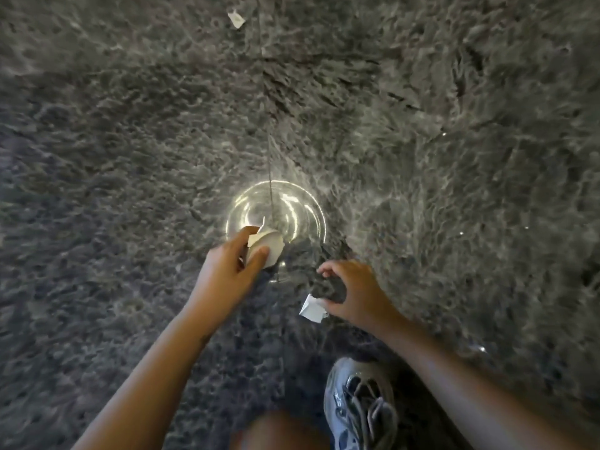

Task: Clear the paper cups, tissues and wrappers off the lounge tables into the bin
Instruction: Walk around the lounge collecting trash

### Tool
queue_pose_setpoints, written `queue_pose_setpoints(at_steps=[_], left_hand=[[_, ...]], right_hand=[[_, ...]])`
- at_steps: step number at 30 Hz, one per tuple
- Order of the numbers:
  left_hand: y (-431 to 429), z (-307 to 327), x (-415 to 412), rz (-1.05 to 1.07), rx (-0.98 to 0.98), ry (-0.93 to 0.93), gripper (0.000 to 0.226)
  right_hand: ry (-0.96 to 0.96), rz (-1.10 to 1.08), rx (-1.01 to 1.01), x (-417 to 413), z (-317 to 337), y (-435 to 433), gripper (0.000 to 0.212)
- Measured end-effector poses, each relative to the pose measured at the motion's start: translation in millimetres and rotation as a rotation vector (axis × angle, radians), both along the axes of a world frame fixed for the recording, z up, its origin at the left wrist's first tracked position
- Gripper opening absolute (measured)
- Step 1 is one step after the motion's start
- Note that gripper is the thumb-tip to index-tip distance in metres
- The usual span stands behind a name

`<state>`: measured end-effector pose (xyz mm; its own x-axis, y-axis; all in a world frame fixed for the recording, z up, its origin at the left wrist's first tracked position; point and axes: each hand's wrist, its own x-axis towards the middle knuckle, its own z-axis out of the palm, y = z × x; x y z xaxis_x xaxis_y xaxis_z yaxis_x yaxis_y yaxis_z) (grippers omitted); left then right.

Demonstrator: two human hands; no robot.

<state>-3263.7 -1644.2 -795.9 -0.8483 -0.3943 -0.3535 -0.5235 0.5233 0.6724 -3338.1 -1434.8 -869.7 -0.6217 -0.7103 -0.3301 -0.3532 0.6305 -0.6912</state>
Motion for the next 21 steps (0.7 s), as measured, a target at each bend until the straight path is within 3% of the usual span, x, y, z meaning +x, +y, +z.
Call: queue_pose_setpoints(at_steps=[9, 13, 17, 21], left_hand=[[-8, -37, 7, -0.043, -0.006, 0.106, 0.013], [-8, -32, 11, -0.035, 0.024, 0.122, 0.011], [-10, -28, 9, -0.017, 0.028, 0.149, 0.009], [-9, -23, 6, -0.032, 0.034, 0.183, 0.016]], right_hand=[[0.311, 0.322, 0.160, 28, -33, -11, 0.040], [0.114, 0.283, 0.149, 26, -32, -18, 0.020], [-0.057, -0.093, -0.202, 5, 1, -41, 0.017], [-0.149, -0.267, -0.510, -5, 39, -68, 0.035]])
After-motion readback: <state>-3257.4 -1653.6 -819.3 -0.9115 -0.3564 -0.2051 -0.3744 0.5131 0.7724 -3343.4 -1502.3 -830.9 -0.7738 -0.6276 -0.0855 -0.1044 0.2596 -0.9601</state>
